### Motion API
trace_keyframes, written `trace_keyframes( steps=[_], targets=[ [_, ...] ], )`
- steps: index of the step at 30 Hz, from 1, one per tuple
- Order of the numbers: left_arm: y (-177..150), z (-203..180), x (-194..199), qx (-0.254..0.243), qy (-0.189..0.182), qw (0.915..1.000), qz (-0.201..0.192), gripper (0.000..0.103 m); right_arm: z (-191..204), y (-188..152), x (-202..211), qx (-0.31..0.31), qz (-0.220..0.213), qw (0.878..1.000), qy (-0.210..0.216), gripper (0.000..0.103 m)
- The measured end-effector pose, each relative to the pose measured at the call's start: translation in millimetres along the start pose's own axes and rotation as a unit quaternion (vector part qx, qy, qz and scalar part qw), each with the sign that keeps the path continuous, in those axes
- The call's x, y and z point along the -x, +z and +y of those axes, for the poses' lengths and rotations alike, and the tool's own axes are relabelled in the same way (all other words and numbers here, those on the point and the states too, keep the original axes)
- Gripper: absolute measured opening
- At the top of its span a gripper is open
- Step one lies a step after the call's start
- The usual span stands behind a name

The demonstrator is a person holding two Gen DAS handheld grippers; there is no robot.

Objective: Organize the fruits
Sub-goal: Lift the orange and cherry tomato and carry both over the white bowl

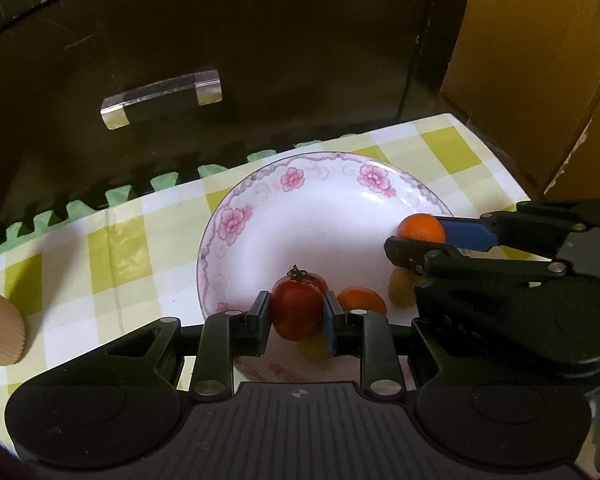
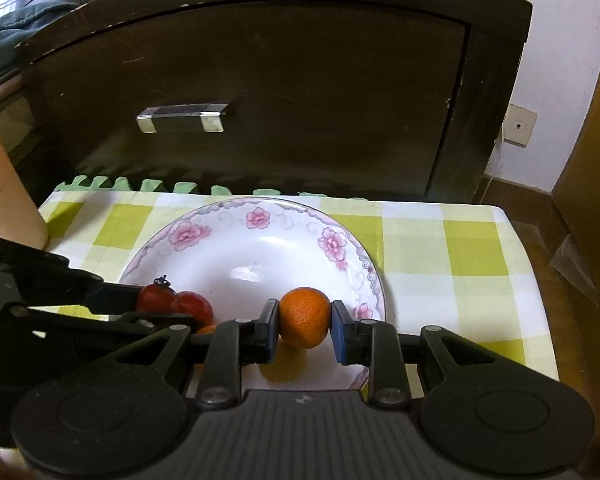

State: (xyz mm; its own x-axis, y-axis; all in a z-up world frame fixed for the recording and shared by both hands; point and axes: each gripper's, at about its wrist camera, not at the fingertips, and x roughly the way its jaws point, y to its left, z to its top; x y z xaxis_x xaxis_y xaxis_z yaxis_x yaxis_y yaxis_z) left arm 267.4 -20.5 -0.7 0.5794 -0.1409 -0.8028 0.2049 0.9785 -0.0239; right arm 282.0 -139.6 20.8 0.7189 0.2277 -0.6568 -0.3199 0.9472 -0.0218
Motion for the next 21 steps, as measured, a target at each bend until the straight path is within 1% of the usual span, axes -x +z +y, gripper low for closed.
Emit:
trace_keyframes(
  steps=[10,13,21],
  targets=[
    [7,-1,-6,-0.001,-0.004,1.0,-0.009,0.033,-10,5,-12,-0.016,0.002,1.0,-0.005,0.027],
    [8,-1,-7,-0.001,-0.004,0.9999,-0.011,0.034,-12,7,-15,-0.022,0.003,1.0,-0.006,0.027],
    [11,0,-8,0.004,-0.001,0.9999,-0.017,0.036,-16,12,-20,-0.037,0.001,0.999,-0.001,0.028]
  ],
)
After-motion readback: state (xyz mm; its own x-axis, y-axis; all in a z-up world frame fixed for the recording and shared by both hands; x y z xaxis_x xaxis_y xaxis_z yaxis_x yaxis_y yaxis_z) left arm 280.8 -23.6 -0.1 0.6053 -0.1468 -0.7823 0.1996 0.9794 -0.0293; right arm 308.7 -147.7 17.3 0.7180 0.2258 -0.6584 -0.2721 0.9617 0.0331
